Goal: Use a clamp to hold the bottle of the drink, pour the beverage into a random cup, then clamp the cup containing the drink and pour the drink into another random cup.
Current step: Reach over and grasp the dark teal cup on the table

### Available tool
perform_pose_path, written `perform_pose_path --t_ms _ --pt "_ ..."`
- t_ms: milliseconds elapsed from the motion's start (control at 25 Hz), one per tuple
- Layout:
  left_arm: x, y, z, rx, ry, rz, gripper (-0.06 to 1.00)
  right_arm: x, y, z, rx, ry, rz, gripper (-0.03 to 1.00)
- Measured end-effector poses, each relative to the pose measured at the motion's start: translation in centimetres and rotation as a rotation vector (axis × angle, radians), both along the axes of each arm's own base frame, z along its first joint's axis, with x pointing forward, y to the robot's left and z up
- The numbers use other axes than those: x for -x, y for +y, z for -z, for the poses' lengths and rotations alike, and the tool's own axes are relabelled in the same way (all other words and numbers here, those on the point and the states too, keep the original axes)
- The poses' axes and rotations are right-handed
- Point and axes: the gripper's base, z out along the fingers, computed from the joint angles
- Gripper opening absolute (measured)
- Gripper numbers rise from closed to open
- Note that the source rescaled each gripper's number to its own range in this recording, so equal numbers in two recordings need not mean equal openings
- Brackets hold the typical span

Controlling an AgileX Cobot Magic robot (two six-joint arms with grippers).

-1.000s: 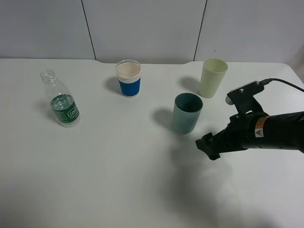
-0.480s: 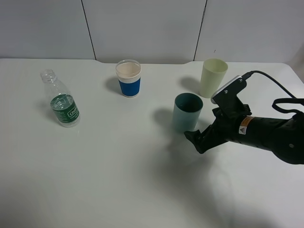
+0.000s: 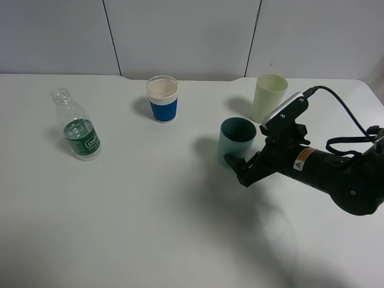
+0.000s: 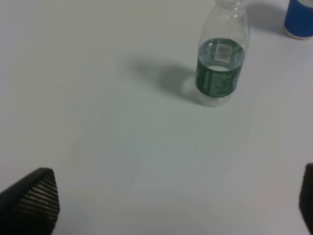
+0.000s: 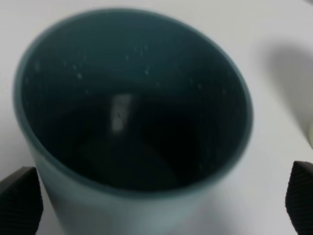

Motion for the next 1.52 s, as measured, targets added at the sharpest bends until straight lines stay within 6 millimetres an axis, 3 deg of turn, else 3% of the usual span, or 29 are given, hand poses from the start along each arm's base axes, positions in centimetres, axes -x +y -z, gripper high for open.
perform_pose_path --t_ms 440,720,1520 --pt "0.0 0.0 0.0 0.000 -0.001 0.000 1.00 -0.3 0.8 1.5 -0.071 -0.117 -0.066 1.00" --pt "0.0 0.0 0.0 0.000 -0.001 0.000 1.00 -0.1 0.9 2.5 -0.069 -0.099 -0.080 1.00" --pt "0.0 0.0 0.0 0.000 -0.001 0.000 1.00 -0.9 1.2 2.2 -0.062 -0.140 -0.092 1.00"
